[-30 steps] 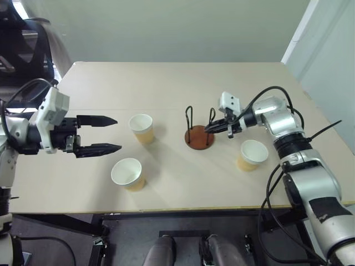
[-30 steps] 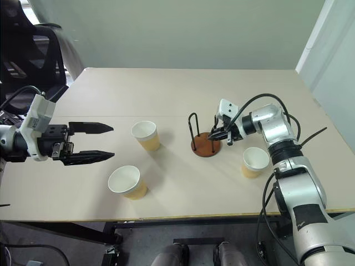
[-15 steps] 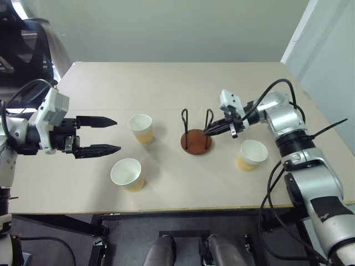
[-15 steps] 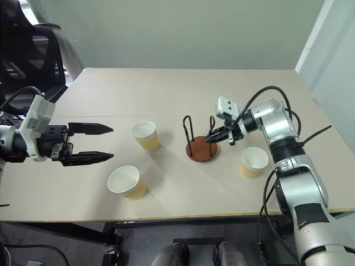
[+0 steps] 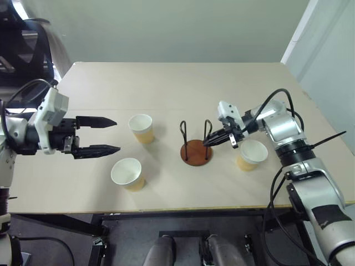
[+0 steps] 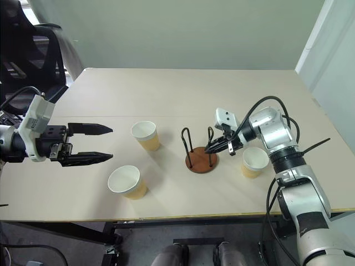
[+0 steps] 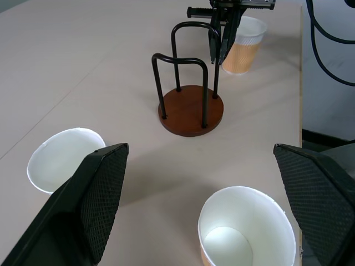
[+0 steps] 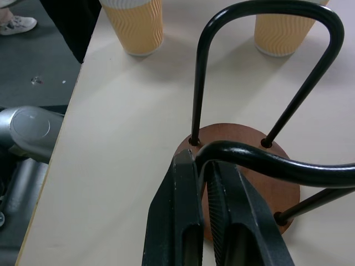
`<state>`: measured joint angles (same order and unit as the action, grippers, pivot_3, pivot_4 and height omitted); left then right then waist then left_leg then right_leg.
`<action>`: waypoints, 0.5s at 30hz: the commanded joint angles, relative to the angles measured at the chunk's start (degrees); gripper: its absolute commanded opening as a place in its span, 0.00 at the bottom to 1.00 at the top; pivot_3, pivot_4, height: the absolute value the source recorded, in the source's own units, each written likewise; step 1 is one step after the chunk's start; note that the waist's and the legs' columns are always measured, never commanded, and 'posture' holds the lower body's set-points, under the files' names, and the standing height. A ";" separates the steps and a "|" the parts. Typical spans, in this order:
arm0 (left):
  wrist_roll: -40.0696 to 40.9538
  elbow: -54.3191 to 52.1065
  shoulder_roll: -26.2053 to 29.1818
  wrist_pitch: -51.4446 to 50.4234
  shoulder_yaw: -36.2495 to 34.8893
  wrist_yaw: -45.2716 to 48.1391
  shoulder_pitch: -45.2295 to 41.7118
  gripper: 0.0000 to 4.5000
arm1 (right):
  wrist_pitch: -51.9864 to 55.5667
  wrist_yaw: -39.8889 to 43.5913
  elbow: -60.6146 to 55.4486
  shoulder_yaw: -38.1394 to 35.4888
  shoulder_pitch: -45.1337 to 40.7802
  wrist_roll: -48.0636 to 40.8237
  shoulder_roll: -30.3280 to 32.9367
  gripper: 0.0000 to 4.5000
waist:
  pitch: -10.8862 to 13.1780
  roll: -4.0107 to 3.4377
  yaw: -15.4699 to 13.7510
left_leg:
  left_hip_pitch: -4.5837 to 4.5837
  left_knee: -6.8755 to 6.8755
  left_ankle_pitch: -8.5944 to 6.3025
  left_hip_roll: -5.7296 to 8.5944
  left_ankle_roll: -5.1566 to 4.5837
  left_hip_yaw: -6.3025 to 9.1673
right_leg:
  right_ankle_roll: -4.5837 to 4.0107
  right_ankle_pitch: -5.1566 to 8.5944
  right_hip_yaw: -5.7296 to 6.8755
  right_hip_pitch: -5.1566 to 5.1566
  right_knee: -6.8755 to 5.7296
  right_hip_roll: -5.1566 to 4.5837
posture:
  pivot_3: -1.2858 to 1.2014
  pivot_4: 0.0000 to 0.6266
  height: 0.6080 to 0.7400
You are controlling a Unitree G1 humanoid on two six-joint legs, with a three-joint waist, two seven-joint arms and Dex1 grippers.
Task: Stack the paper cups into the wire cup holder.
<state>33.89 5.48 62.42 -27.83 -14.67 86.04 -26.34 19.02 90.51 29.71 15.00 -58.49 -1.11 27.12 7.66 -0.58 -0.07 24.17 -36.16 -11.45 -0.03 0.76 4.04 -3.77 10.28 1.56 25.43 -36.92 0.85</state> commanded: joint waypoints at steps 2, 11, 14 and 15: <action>0.22 -0.71 1.44 0.14 -0.46 0.63 -0.98 1.00 | -0.06 -0.20 -2.39 0.02 -0.75 -1.66 0.02 0.01 | 0.00 0.00 0.01 | -0.01 0.00 0.00 0.00 0.00 0.00 | 0.00 0.00 0.00 0.00 -0.01 0.00 | 0.52 0.24 1.00; 0.52 -1.64 1.36 -0.93 -0.38 0.54 -0.92 1.00 | -1.95 -0.46 -0.10 1.01 -1.94 -1.75 -0.57 0.01 | 0.00 0.00 0.01 | -0.01 0.00 0.02 0.00 -0.03 0.00 | 0.00 0.00 0.01 0.00 0.00 0.00 | 0.52 0.24 1.00; 0.51 -1.70 1.35 -1.07 -0.37 0.51 -1.00 1.00 | -2.88 -0.35 1.02 1.36 -2.43 -1.51 -0.54 0.01 | -0.01 0.01 0.00 | -0.01 0.00 0.02 0.00 -0.03 0.00 | 0.00 0.00 0.01 0.00 -0.01 0.00 | 0.52 0.24 1.00; 0.52 -1.77 1.35 -1.11 -0.40 0.47 -0.97 1.00 | -3.40 -0.20 1.41 1.57 -2.53 -1.29 -0.42 0.01 | -0.01 0.01 0.01 | -0.01 0.00 0.02 0.00 -0.03 0.00 | 0.00 0.00 0.00 0.00 -0.01 0.00 | 0.52 0.24 1.00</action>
<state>33.85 5.22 62.42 -28.90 -14.51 86.21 -26.35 16.73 90.13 31.33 16.68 -59.24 -2.05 26.45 7.66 -0.57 -0.06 24.16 -36.16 -11.43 -0.03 0.73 4.04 -3.78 10.28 1.56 25.43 -36.93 0.85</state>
